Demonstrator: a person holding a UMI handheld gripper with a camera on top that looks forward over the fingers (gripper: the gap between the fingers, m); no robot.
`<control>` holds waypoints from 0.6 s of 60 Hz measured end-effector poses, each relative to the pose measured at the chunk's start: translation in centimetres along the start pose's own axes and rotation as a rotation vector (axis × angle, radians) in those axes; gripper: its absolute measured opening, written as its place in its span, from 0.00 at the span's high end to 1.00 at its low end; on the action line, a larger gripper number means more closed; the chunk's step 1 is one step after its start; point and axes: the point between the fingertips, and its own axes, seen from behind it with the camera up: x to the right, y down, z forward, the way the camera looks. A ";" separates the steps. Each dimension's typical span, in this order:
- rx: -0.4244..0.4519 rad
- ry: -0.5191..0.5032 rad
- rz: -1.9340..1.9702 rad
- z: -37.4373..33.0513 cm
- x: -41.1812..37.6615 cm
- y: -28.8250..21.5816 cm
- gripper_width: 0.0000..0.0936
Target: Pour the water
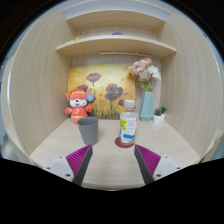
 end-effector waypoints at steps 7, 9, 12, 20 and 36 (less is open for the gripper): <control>0.038 0.021 0.014 -2.2 0.3 -1.7 0.08; 0.045 0.027 0.011 -2.8 0.5 -2.2 0.07; 0.054 0.034 0.008 -3.3 0.6 -2.7 0.08; 0.072 0.023 0.026 -4.9 0.3 -3.7 0.07; 0.087 0.024 0.022 -6.2 0.3 -4.5 0.07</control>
